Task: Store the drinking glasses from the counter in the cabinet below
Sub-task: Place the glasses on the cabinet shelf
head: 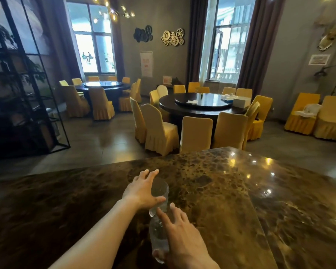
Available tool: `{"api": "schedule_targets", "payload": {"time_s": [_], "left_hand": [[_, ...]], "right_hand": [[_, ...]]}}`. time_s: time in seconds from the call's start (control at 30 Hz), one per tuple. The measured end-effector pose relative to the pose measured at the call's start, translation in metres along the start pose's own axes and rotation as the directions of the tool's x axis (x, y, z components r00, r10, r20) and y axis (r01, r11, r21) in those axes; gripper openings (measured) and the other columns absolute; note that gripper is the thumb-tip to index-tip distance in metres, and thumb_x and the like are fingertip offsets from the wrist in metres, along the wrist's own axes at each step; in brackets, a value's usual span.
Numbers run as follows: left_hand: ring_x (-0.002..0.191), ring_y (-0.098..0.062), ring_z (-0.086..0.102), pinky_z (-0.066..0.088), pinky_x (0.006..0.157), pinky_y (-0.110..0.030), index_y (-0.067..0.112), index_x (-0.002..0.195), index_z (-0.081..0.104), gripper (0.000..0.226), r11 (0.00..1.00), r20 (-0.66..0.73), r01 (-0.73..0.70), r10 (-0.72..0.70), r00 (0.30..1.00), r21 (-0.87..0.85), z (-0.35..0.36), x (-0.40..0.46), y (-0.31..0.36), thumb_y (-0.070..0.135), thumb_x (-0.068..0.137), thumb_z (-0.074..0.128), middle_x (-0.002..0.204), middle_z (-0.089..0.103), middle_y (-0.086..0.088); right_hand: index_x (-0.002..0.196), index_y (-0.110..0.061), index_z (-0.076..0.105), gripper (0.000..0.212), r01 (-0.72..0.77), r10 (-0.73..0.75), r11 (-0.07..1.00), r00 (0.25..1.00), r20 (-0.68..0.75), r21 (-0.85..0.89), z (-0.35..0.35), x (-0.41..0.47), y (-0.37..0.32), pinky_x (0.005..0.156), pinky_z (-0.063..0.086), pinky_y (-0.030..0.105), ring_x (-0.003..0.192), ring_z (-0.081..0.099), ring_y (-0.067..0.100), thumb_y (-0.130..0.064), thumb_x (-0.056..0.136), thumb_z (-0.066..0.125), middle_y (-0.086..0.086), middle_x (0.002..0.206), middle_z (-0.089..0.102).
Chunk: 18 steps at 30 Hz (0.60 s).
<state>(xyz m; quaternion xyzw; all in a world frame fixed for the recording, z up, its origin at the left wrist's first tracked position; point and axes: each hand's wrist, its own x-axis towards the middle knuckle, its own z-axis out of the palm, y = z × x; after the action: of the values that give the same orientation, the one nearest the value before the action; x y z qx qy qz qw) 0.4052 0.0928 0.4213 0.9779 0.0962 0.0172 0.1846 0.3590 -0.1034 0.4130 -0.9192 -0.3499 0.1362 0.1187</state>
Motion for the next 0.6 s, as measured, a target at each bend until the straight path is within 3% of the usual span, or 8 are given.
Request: {"api": "schedule_targets", "payload": {"time_s": [0.1,0.27,0.6], "left_hand": [[0.135,-0.026,0.042,0.045,0.102,-0.044,0.047,0.150,0.016,0.107,0.999,0.058,0.011,-0.014,0.998,0.043,0.012,0.015,0.002,0.060,0.066,0.080,0.153,0.034,0.003],[0.108,-0.017,0.051,0.049,0.087,-0.033,0.045,0.136,0.033,0.088,1.000,-0.046,0.015,-0.015,0.999,-0.006,0.031,0.018,0.003,0.055,0.064,0.083,0.127,0.048,0.008],[0.108,-0.020,0.059,0.054,0.091,-0.040,0.044,0.133,0.040,0.085,0.992,-0.254,0.125,-0.127,0.959,-0.026,-0.004,-0.032,-0.010,0.055,0.062,0.085,0.124,0.053,0.007]], "right_hand": [[0.156,-0.038,0.000,0.103,0.071,-0.071,0.997,0.997,-0.032,0.006,0.002,0.005,0.007,0.104,0.043,0.043,0.143,0.026,0.029,-0.038,0.085,0.073,0.005,0.162,0.011],[0.154,-0.024,0.017,0.098,0.141,-0.132,0.988,0.982,-0.134,0.060,0.003,0.010,0.008,0.103,0.046,0.037,0.135,0.036,0.022,-0.033,0.079,0.080,0.000,0.154,0.026],[0.136,-0.023,0.037,0.085,0.135,-0.113,0.987,0.969,-0.222,0.086,-0.001,0.006,0.007,0.092,0.053,0.033,0.114,0.051,0.019,-0.033,0.066,0.084,-0.003,0.123,0.046]]}}
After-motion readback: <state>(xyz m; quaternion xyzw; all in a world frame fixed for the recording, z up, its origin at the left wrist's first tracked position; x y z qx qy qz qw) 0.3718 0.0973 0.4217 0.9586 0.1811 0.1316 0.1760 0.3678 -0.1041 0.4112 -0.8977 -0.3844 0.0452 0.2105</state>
